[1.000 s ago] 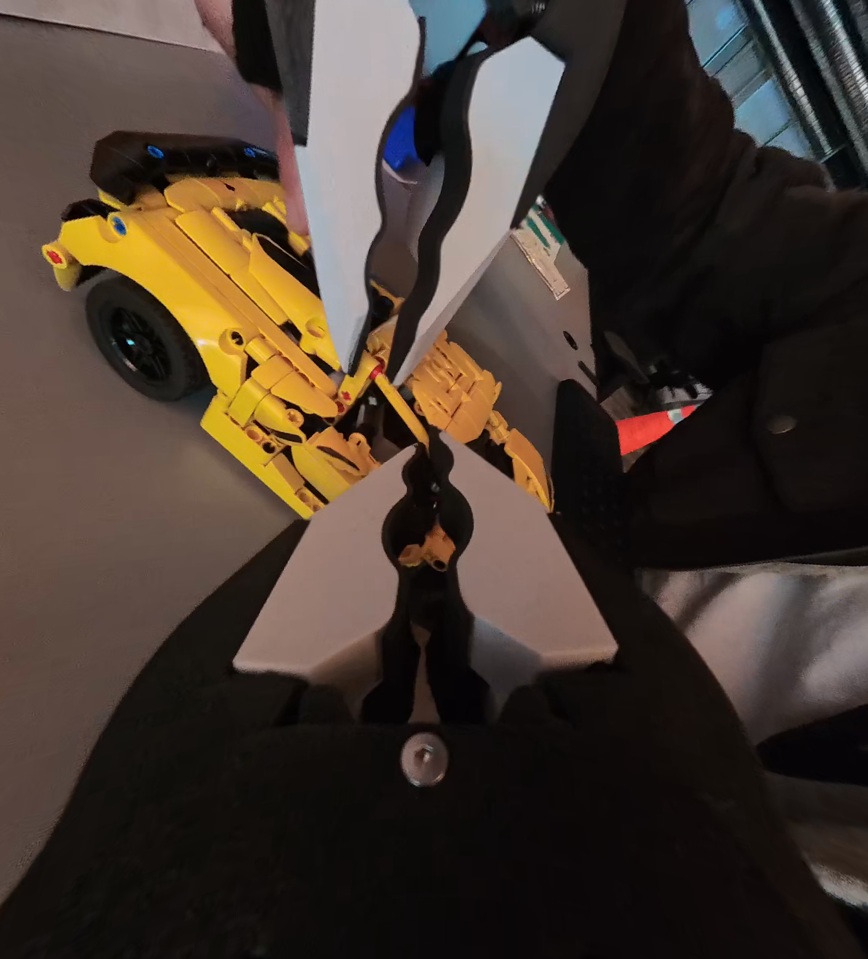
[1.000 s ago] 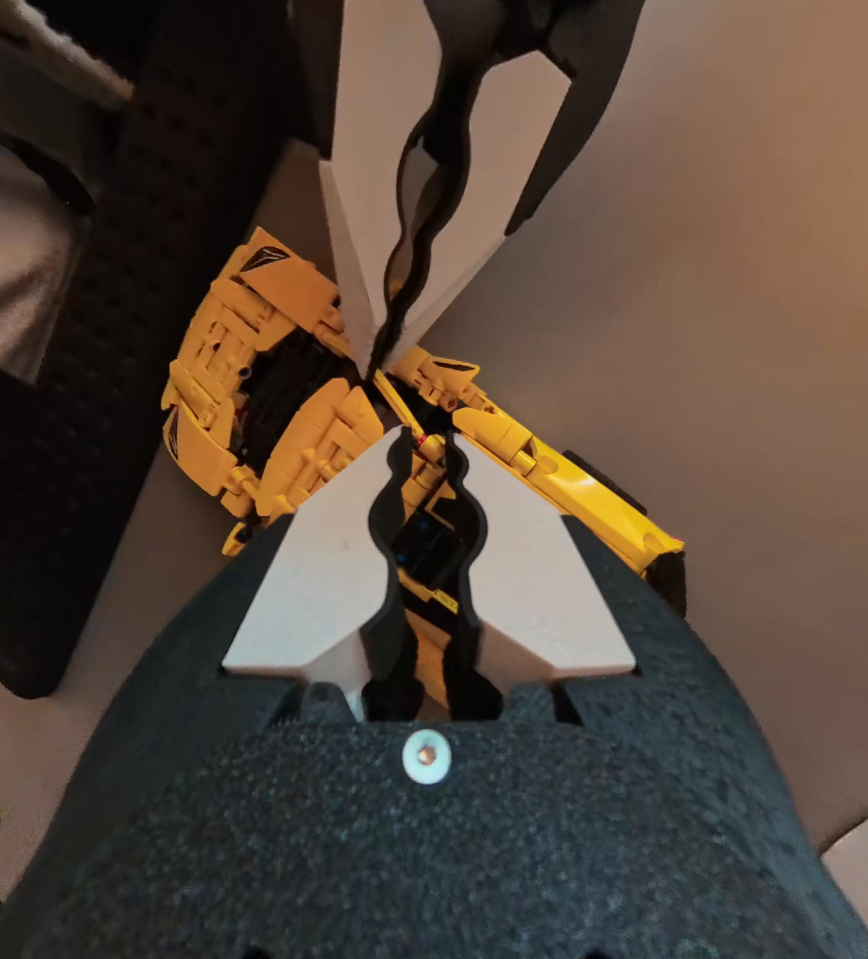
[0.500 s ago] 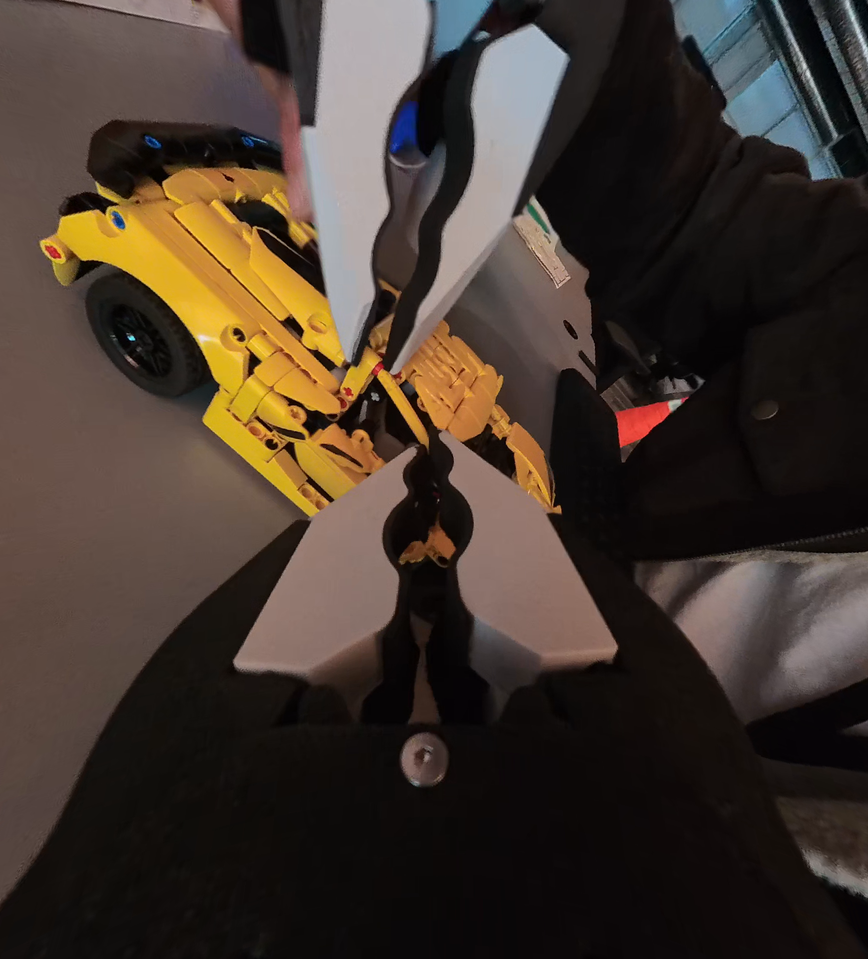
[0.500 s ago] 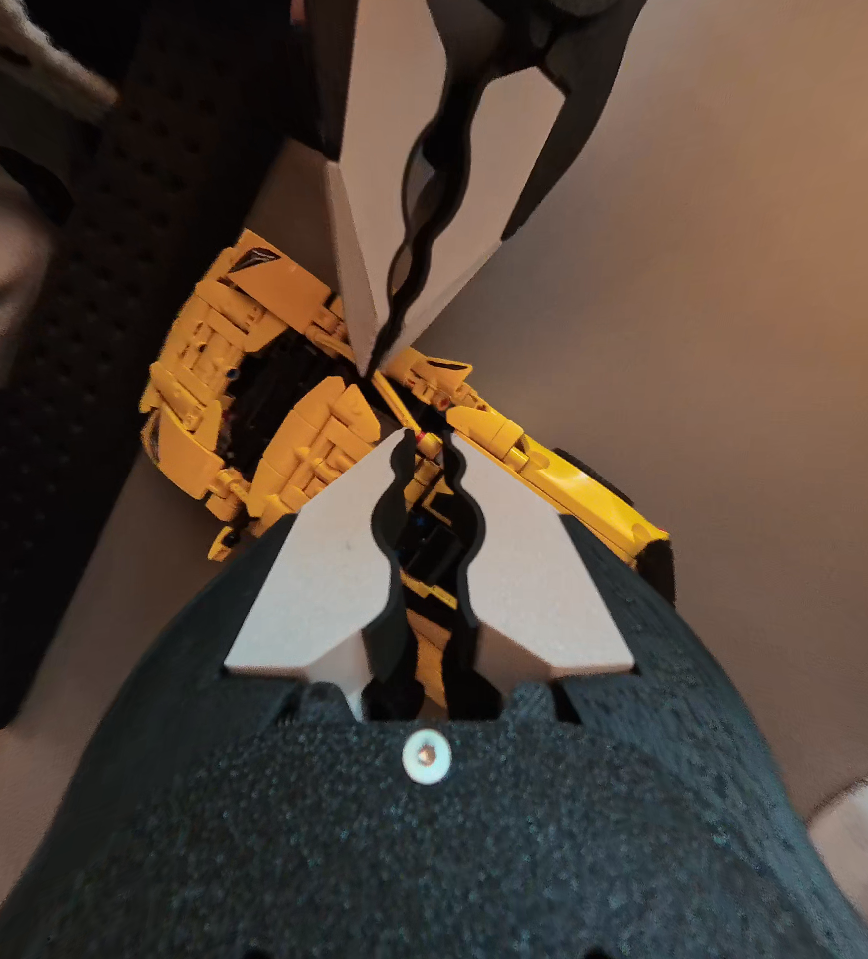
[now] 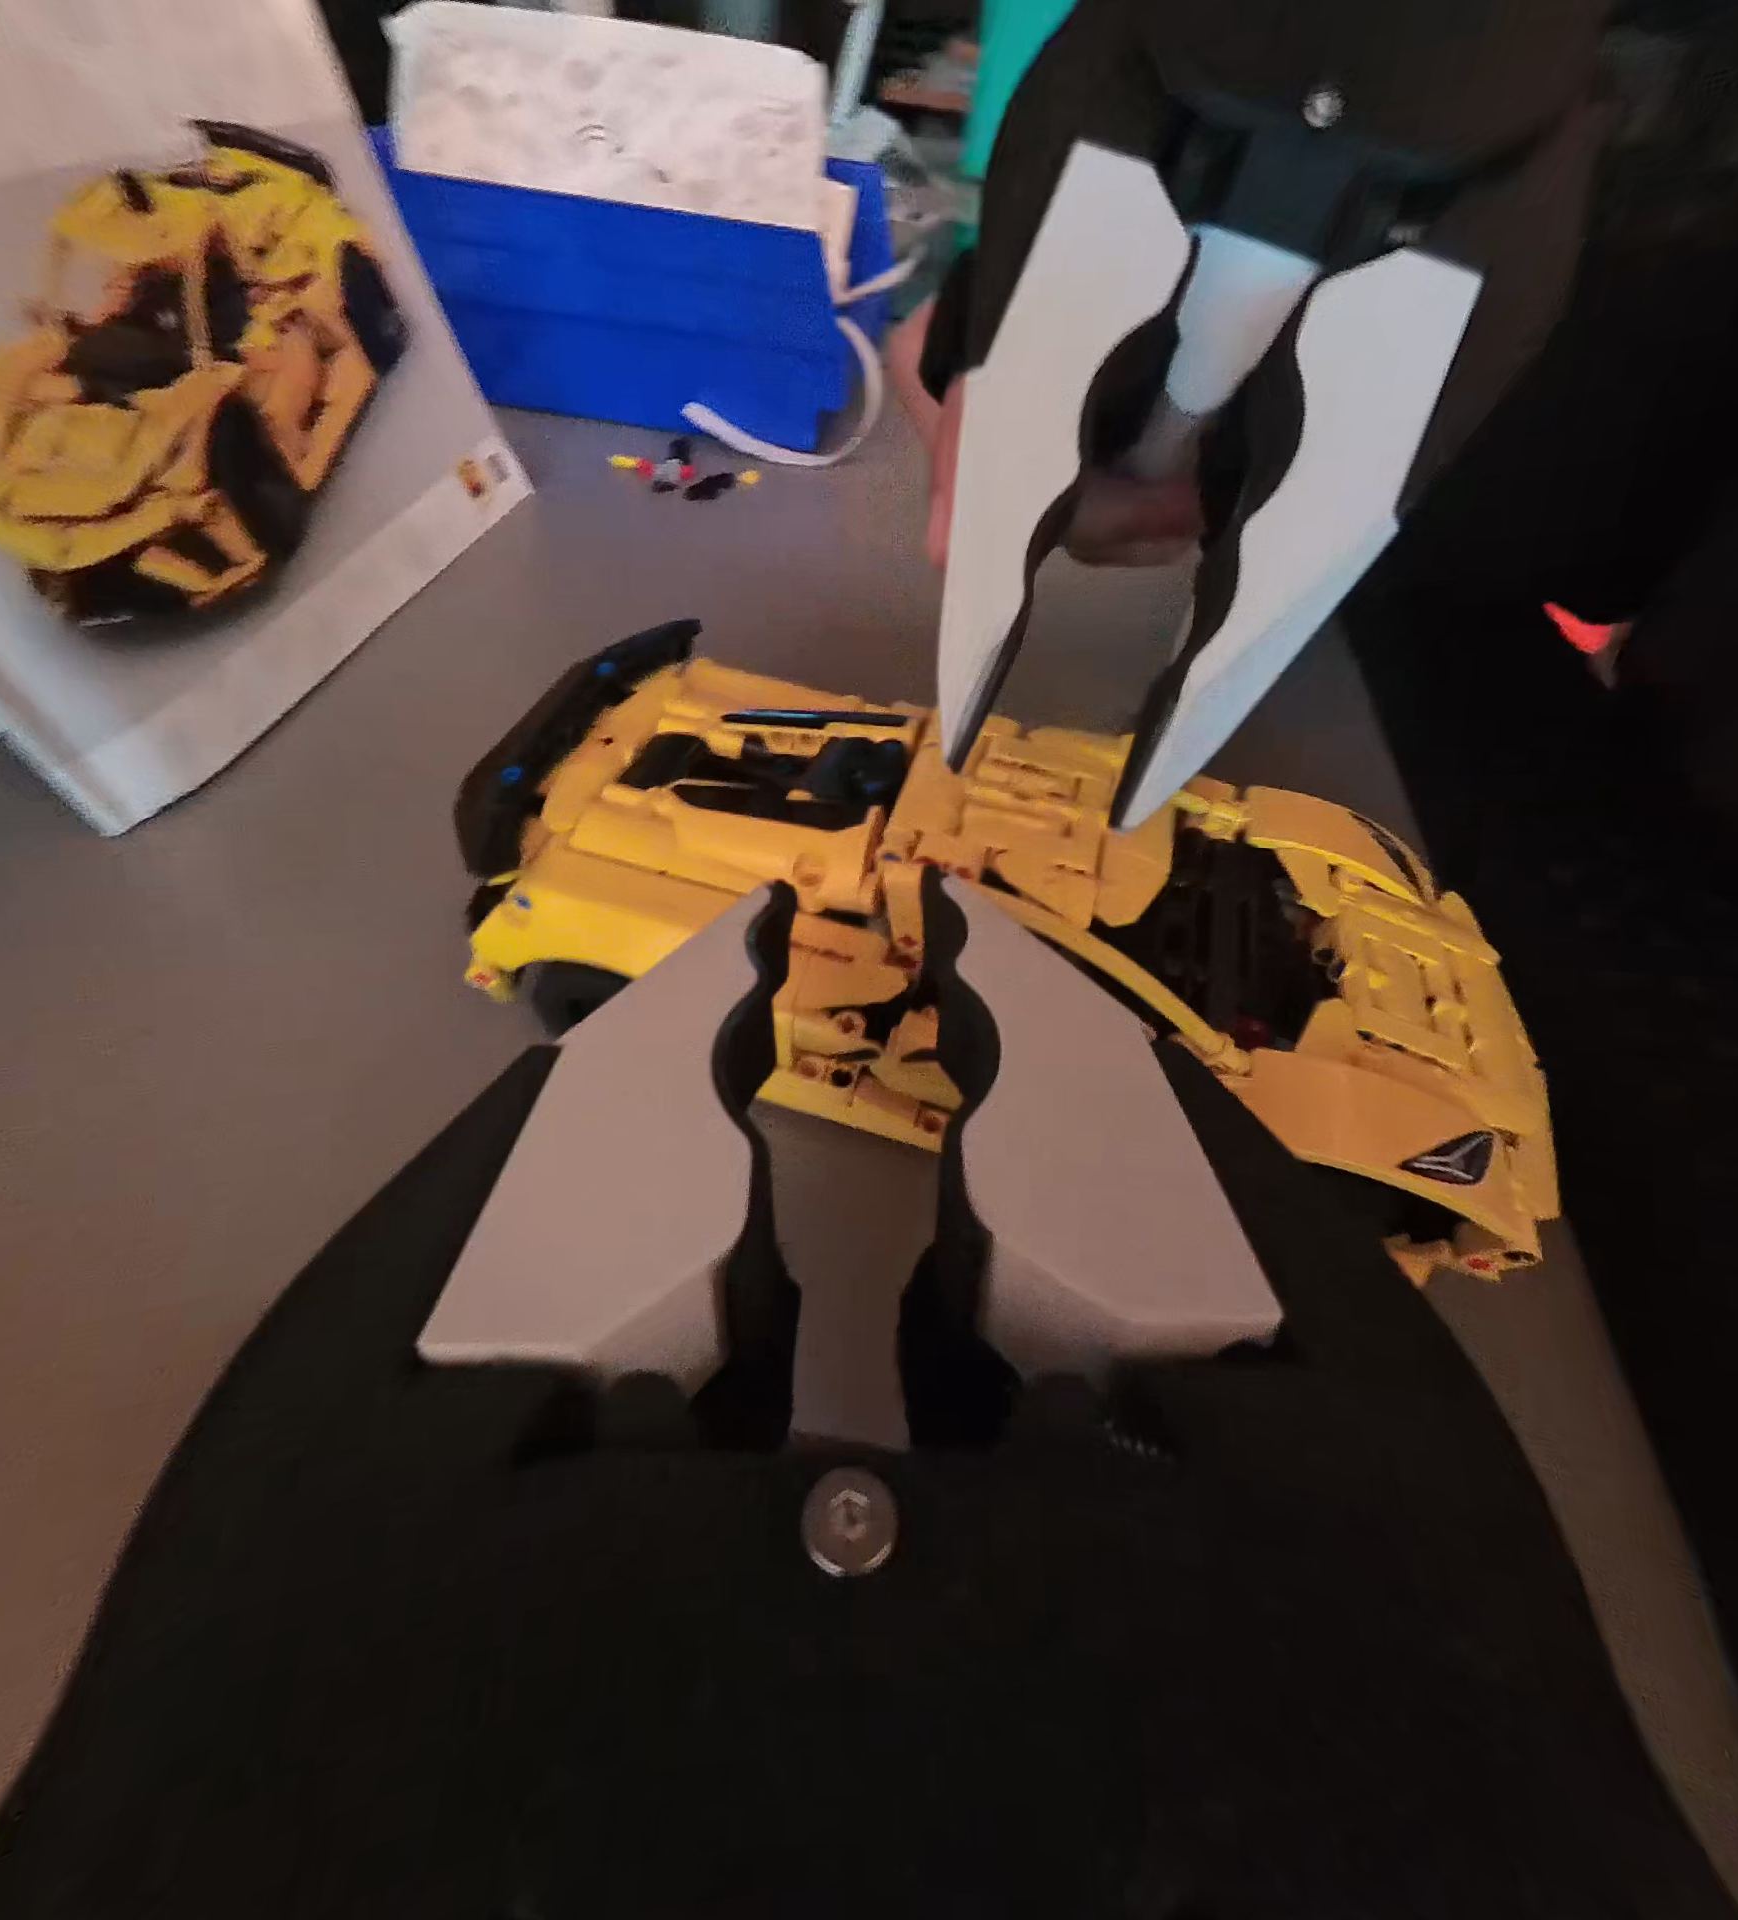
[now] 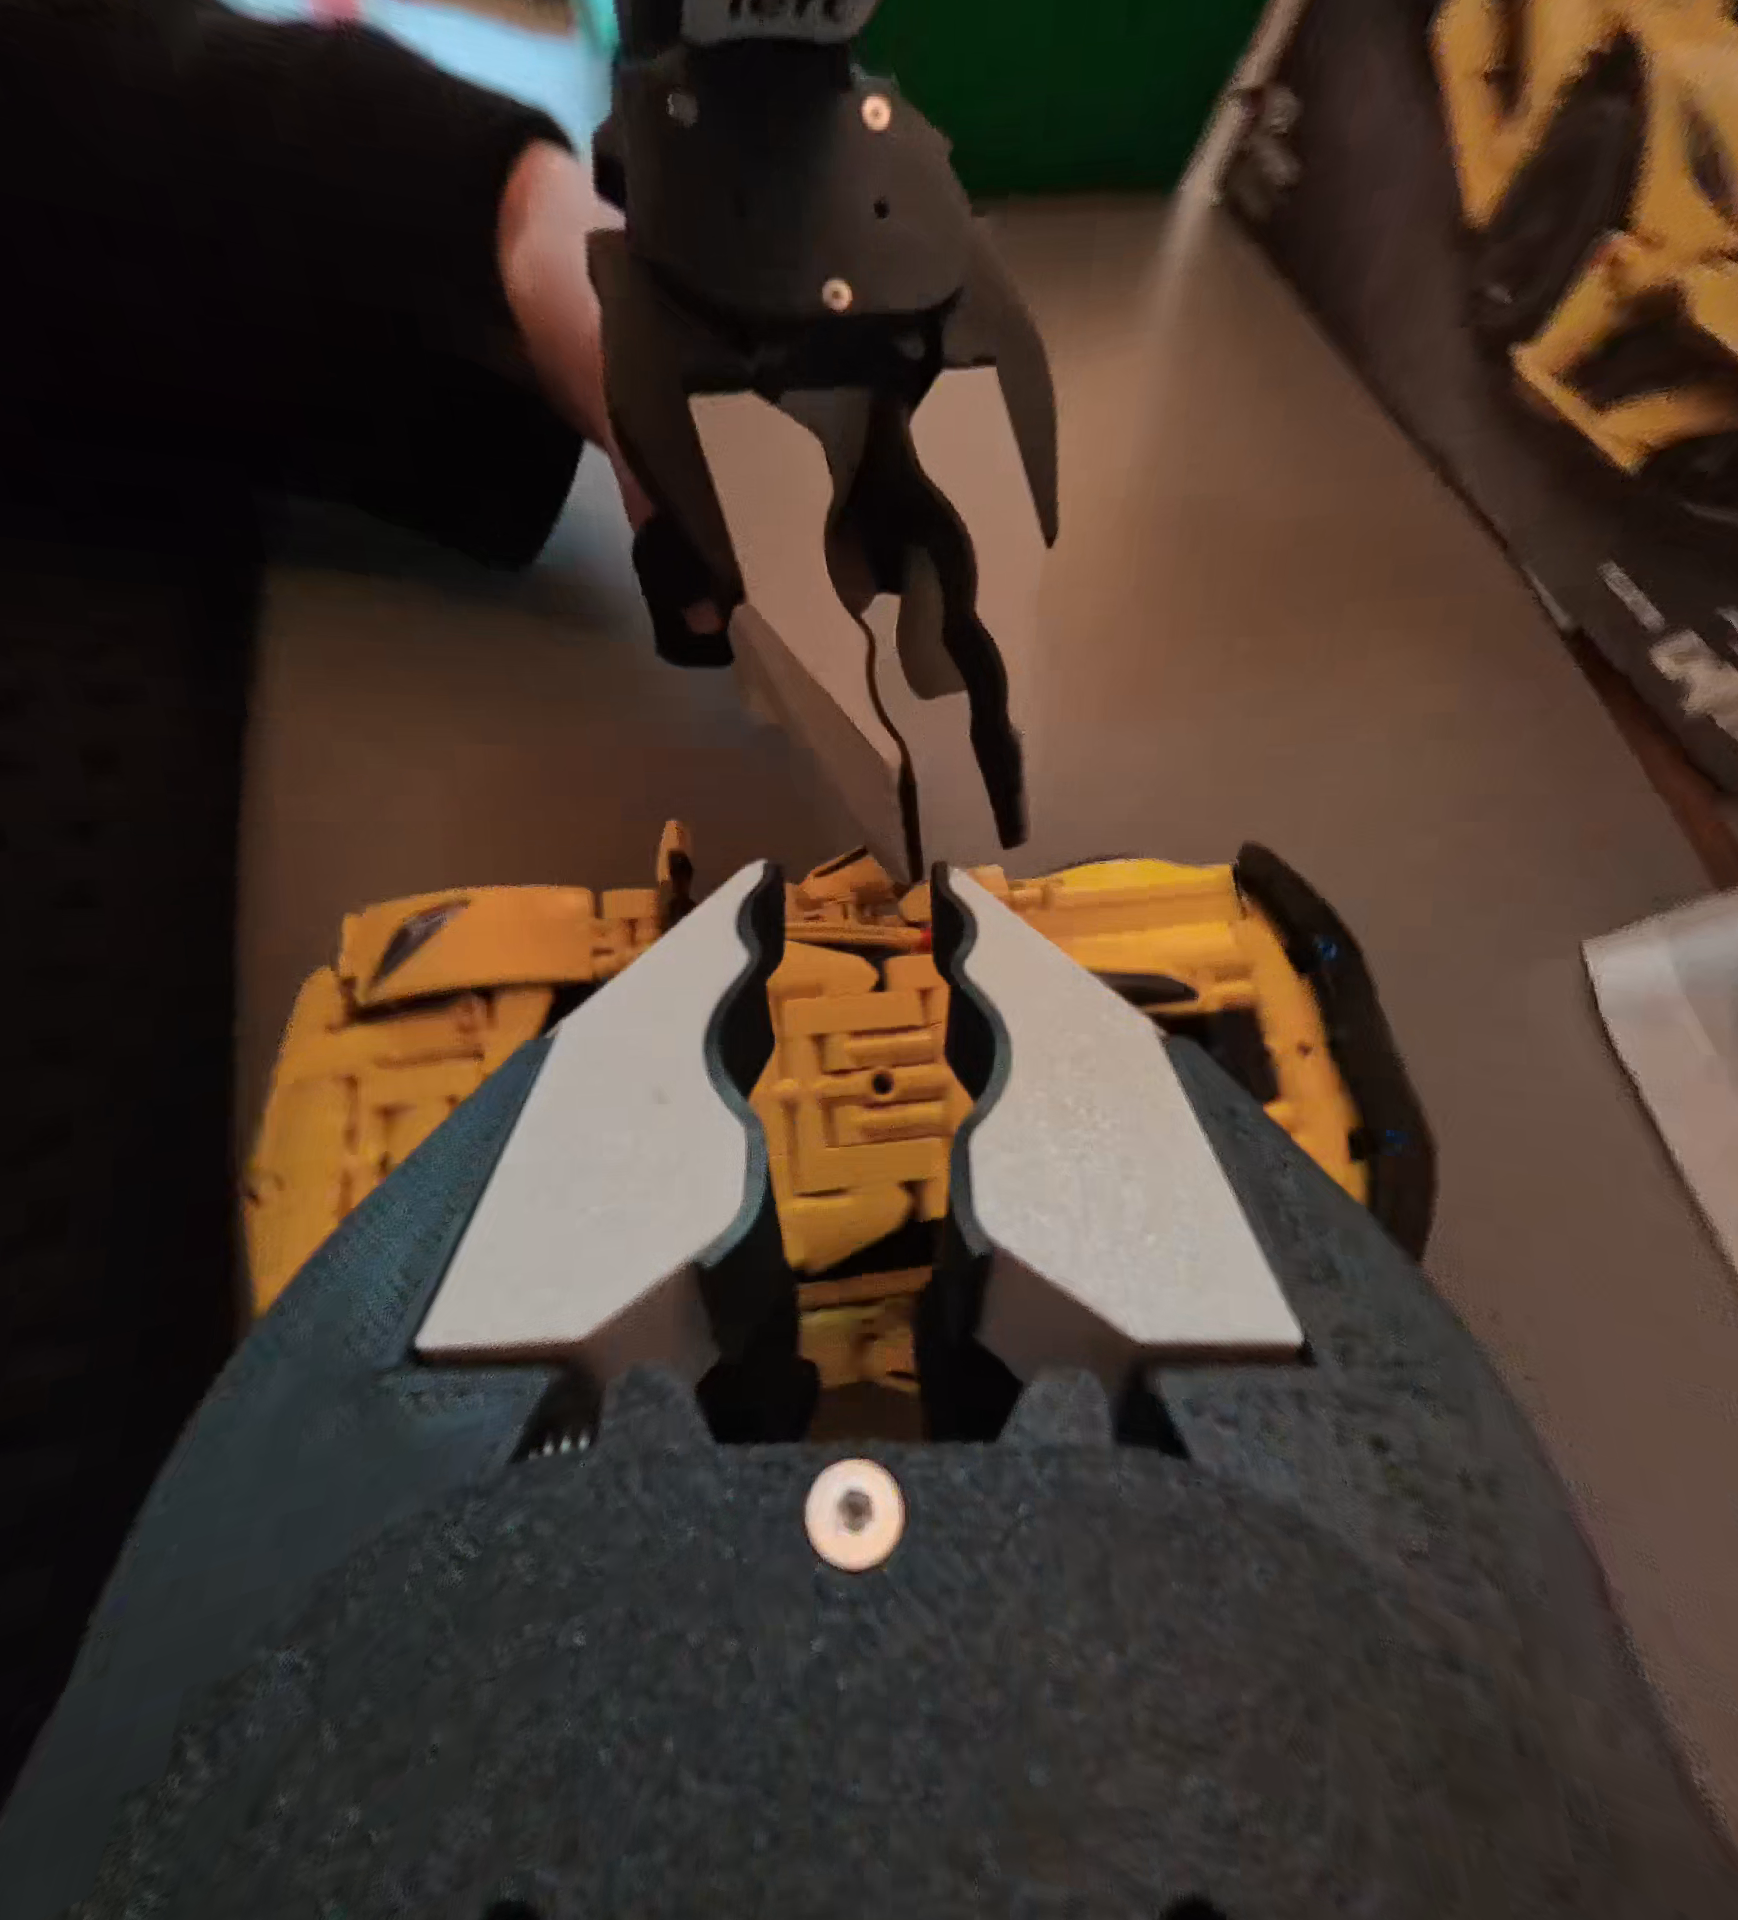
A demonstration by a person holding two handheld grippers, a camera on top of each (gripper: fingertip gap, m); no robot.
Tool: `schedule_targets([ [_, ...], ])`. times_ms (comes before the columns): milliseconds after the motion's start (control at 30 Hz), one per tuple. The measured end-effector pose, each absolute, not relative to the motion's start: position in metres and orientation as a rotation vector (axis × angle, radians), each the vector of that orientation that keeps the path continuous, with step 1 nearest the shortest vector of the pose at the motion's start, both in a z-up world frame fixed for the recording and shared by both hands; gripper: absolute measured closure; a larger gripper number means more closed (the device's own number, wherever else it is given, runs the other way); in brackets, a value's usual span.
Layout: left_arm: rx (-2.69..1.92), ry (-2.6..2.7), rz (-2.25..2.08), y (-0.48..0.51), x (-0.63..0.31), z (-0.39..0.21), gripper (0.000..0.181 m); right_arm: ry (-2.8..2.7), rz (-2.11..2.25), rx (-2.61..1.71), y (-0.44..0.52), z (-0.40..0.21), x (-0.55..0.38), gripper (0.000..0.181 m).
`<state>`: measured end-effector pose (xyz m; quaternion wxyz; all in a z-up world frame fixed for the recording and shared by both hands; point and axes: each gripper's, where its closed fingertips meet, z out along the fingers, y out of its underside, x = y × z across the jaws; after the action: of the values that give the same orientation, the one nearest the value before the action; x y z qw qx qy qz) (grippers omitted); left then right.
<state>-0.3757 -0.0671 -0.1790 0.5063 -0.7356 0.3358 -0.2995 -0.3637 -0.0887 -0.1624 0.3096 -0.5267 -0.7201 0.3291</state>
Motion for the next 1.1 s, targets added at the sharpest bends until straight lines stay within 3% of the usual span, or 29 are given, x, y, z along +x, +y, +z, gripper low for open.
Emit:
schedule_targets([
  [200,-1.799,1.021,-0.865,-0.074,-0.365,-0.192,0.156,-1.522,0.794,-1.616,-0.109,-0.173,-0.331,0.154],
  [367,-1.76,1.133,-0.885,-0.075,-0.361,-0.192,0.163,-1.323,0.483,-1.672,-0.081,-0.19,-0.291,0.149],
  [567,-1.717,1.176,-0.81,-0.077,-0.365,-0.197,0.158,-1.433,0.452,-1.576,-0.101,-0.16,-0.335,0.151],
  [733,-1.681,1.148,-0.863,-0.072,-0.362,-0.196,0.155,-1.485,0.381,-1.765,-0.091,-0.175,-0.356,0.146],
  [867,-1.635,1.13,-0.893,-0.072,-0.36,-0.195,0.169,-1.484,0.32,-1.858,-0.091,-0.188,-0.357,0.153],
  [1100,-1.625,1.128,-0.872,-0.075,-0.358,-0.197,0.171,-1.476,0.254,-1.931,-0.088,-0.194,-0.36,0.166],
])
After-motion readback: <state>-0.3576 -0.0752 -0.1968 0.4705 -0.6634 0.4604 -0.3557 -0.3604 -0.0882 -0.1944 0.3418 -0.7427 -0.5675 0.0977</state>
